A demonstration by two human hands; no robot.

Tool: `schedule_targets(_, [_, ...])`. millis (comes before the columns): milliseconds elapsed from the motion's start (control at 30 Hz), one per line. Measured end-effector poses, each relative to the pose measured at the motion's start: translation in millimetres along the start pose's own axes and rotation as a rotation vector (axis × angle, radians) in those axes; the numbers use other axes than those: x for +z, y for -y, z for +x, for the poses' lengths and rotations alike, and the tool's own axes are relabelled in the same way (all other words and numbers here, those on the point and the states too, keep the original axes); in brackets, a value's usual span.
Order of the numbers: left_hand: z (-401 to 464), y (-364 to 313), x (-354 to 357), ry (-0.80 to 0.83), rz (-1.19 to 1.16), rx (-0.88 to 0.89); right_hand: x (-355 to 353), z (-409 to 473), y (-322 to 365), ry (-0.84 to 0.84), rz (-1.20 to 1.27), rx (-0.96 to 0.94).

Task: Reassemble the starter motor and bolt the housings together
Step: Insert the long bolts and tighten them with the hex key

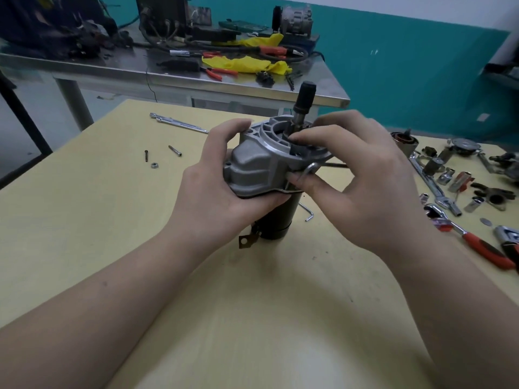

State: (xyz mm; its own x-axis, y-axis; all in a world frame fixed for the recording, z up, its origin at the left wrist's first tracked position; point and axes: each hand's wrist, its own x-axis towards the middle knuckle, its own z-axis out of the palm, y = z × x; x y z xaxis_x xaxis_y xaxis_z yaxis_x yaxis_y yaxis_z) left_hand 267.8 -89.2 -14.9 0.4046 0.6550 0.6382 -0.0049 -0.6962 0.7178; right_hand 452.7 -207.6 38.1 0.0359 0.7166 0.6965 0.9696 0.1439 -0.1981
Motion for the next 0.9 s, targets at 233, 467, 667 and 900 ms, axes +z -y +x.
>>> schedule_targets(233, [0, 2, -4, 0.026, -0.026, -0.003, 3, -1, -3, -0.013, 0.044, -0.003])
schedule_targets(467, [-1, 5, -5, 0.003, -0.029, 0.001, 13, -2, 2, -0.101, 0.026, -0.036])
schedule_targets(667, [4, 4, -7, 0.021, -0.047, 0.010, 11, 0, -7, -0.107, 0.016, -0.091])
schedule_targets(900, [7, 8, -6, -0.005, -0.052, 0.021, 14, -2, -9, -0.176, 0.020, -0.121])
